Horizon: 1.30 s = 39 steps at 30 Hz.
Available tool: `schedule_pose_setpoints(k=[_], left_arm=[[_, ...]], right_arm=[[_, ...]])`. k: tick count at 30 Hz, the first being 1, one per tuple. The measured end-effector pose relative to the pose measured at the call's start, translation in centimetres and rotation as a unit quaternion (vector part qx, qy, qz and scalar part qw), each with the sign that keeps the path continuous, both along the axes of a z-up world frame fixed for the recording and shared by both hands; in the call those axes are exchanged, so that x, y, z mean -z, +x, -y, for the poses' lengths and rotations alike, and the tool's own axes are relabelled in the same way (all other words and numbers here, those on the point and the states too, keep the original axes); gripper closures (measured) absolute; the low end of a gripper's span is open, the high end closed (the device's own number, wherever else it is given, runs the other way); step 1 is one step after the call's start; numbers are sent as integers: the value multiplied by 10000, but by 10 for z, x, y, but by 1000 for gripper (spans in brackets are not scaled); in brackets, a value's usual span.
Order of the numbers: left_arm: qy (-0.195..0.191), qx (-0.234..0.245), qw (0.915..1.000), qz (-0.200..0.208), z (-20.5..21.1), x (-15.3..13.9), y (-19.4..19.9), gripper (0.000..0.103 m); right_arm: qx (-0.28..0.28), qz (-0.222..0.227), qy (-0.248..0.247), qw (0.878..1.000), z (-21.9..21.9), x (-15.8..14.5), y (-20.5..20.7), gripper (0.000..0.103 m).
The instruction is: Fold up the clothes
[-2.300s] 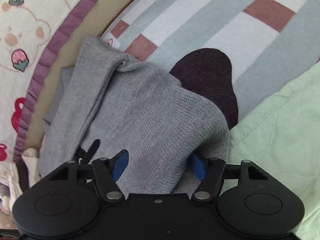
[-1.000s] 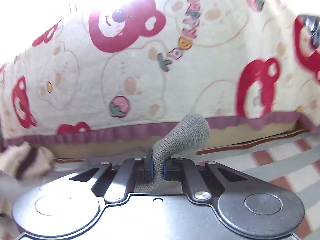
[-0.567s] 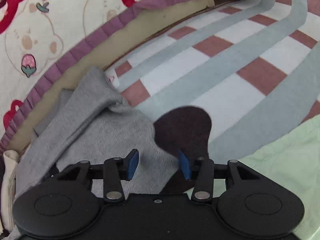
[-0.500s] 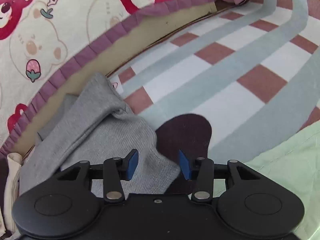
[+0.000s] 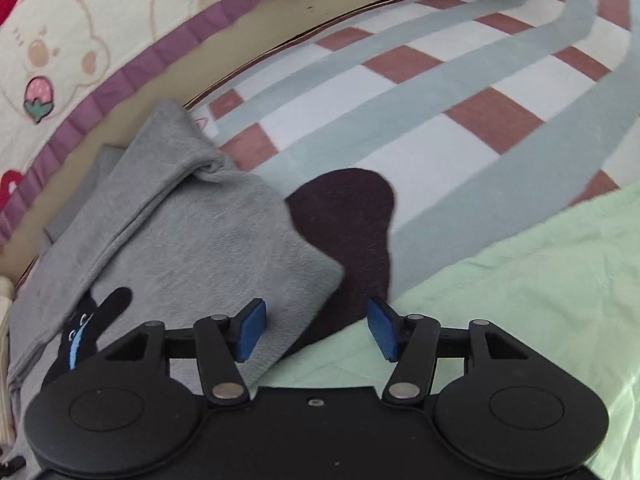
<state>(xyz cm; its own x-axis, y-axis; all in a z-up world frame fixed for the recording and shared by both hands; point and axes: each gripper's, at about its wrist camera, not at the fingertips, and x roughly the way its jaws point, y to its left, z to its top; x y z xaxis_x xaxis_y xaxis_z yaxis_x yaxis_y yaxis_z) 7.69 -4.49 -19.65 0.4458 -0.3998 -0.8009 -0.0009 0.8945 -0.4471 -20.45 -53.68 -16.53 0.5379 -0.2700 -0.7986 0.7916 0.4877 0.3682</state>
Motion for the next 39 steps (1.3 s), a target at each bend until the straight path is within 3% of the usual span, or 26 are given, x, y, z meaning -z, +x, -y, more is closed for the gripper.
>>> schedule_pose_setpoints(k=[1,2,3,4,7,10,12,15,21,24,27,30,32,37,39], left_arm=[[-42,67,10000,6,3,0,2,58],[20,227,9997,115,9,-5,5,80],[129,418,9987,274,16,-12,8,87],[119,529,9977,413,21,-23,15,88],[-230,669,9944,782,26,-63,43,88],[-532,561,9897,1205,27,-97,82,90],[-442,534,9846,1608,31,-109,103,91],[-496,505,9815,1781,33,-110,128,91],[-599,638,9765,1969,38,-103,139,91],[-690,808,9729,2055,34,-106,120,91],[-693,914,9717,2066,14,-102,79,91],[-222,976,9876,1208,0,-74,41,90],[-87,1040,9927,605,-4,-51,22,90],[214,1182,9924,265,-4,-22,1,88],[167,1126,9933,195,-7,-20,2,85]], right_arm=[[-167,72,-14,9998,1,0,8,72],[-361,100,-86,9993,2,-3,20,92],[-543,142,-183,9983,4,-8,32,92],[-703,264,-359,9965,8,-20,44,92],[-1256,928,-776,9847,26,-79,89,93],[-1472,1409,-1174,9720,45,-137,133,93],[-1471,1576,-1384,9666,56,-162,155,93],[-1458,1658,-1529,9633,68,-179,180,93],[-1302,1704,-1425,9663,77,-164,193,93],[-1175,1911,-1322,9655,73,-154,169,93],[-946,2137,-1167,9653,61,-134,116,93],[-913,1641,-1243,9743,40,-105,65,93],[-905,1228,-1087,9823,30,-83,40,93],[-803,376,-896,9920,7,-35,9,93],[-633,488,-626,9948,9,-27,4,92]])
